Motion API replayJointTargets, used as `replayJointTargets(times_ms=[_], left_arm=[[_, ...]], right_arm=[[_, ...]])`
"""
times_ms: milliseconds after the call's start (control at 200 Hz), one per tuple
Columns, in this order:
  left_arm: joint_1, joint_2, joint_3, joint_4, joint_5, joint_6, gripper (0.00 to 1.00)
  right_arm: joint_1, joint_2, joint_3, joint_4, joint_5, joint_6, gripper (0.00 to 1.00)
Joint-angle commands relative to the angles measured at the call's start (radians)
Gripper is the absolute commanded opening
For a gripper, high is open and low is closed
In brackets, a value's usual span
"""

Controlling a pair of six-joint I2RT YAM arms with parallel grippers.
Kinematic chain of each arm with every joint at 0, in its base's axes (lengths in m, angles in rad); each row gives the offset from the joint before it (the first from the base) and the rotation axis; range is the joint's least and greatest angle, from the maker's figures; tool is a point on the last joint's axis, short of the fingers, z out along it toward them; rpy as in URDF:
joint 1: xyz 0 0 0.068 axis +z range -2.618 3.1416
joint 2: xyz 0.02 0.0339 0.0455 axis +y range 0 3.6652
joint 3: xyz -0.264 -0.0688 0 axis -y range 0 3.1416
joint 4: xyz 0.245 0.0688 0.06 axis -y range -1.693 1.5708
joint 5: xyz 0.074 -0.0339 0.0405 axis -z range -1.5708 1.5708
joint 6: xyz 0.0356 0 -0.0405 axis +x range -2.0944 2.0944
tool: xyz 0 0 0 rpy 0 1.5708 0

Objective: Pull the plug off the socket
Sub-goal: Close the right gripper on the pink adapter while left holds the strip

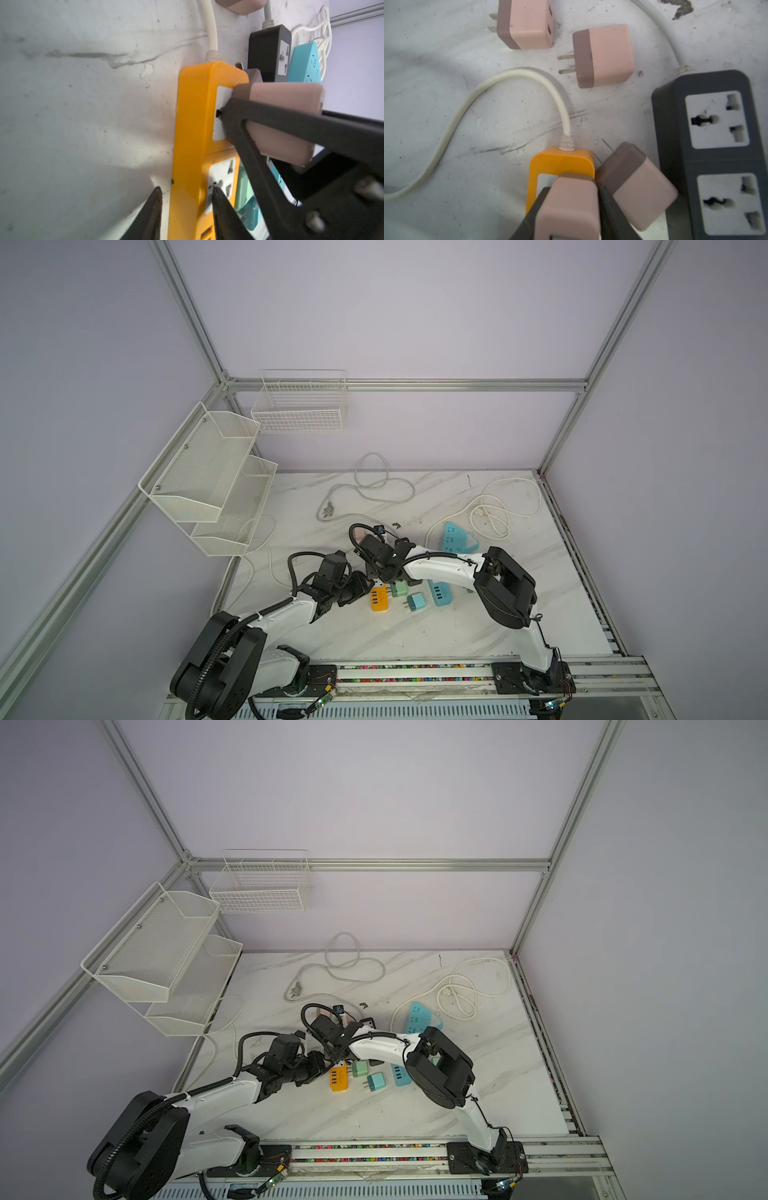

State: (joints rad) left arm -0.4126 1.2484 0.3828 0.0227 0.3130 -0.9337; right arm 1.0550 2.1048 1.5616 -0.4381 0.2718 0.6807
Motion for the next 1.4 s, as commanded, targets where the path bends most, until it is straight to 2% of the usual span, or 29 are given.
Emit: replayJointTargets(times_ms=[0, 285, 575, 710, 850, 1035, 1185, 1280, 1400], left_arm=[[0.003, 0.013, -0.046, 0.033, 0.009, -0.015, 0.4], [-0.012, 0.014, -0.092, 0.019, -0.04, -0.044, 0.38], [-0.035, 0.066, -0.094, 0.0, -0.076, -0.059, 0.35], [-0.04, 0.048, -0.118, -0.006, -0.116, -0.076, 0.35], [-0.043, 0.041, -0.116, -0.008, -0.109, -0.078, 0.34], [-0.048, 0.009, -0.131, -0.013, -0.133, -0.094, 0.34], [-0.055, 0.01, -0.131, -0.021, -0.131, -0.093, 0.34], [-0.061, 0.015, -0.129, -0.021, -0.136, -0.098, 0.34], [-0.073, 0.027, -0.127, -0.019, -0.146, -0.112, 0.33]], right_arm=[[0.005, 0.011, 0.02, -0.039, 0.019, -0.005, 0.36], [0.005, 0.013, 0.044, -0.06, 0.034, -0.02, 0.27], [0.02, 0.048, 0.111, -0.095, 0.059, -0.035, 0.23], [0.019, 0.038, 0.103, -0.115, 0.085, -0.028, 0.23], [0.016, 0.013, 0.083, -0.102, 0.088, -0.028, 0.22], [0.039, 0.043, 0.126, -0.122, 0.052, -0.023, 0.21], [0.013, 0.003, 0.067, -0.059, 0.006, -0.051, 0.21], [0.016, -0.003, 0.072, -0.077, 0.075, -0.045, 0.21], [0.038, 0.022, 0.108, -0.088, 0.073, -0.04, 0.21]])
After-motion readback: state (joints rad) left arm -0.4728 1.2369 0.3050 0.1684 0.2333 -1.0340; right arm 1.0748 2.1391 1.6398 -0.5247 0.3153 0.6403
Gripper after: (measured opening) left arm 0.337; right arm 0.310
